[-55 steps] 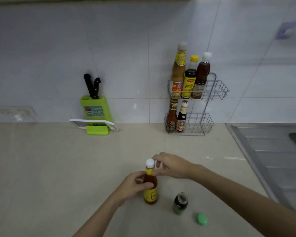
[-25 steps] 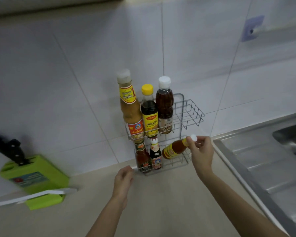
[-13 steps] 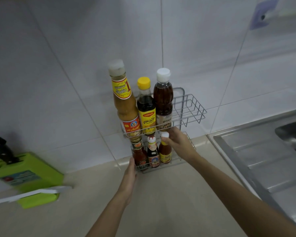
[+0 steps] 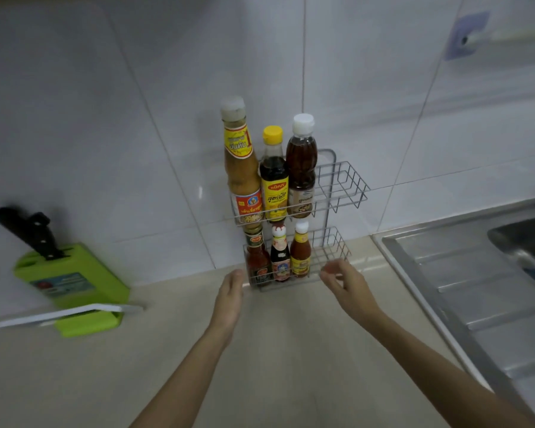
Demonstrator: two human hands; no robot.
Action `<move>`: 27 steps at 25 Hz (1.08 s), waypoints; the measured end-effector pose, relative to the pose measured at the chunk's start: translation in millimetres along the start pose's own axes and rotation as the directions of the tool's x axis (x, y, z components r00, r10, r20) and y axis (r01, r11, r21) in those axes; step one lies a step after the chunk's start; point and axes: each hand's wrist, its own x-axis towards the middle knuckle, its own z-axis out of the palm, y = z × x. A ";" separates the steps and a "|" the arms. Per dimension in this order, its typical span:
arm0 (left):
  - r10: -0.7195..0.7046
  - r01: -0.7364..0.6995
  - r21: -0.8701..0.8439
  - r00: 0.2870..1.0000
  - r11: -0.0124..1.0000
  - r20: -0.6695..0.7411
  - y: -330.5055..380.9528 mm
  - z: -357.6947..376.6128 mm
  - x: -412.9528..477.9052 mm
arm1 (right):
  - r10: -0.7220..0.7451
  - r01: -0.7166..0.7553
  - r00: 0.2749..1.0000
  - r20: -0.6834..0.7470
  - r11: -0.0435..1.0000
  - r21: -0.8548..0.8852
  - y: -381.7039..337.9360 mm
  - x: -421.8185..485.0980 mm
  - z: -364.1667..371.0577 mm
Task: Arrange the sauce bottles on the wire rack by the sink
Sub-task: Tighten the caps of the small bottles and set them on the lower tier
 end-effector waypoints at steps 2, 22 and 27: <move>0.033 -0.036 0.053 0.999 0.998 0.041 -15.7 -11.4 -27.9 | 0.033 -0.022 0.987 0.155 0.997 -0.069 12.2 -56.7 4.3; 0.064 -0.241 0.257 0.833 0.936 0.550 -156.6 1.6 -226.2 | 0.066 0.024 0.911 0.408 0.977 -0.212 57.2 -294.2 18.5; 0.035 -0.101 0.109 0.871 0.989 0.489 -140.2 5.6 -224.2 | 0.087 -0.141 0.977 0.195 0.949 0.283 1.8 -268.1 5.3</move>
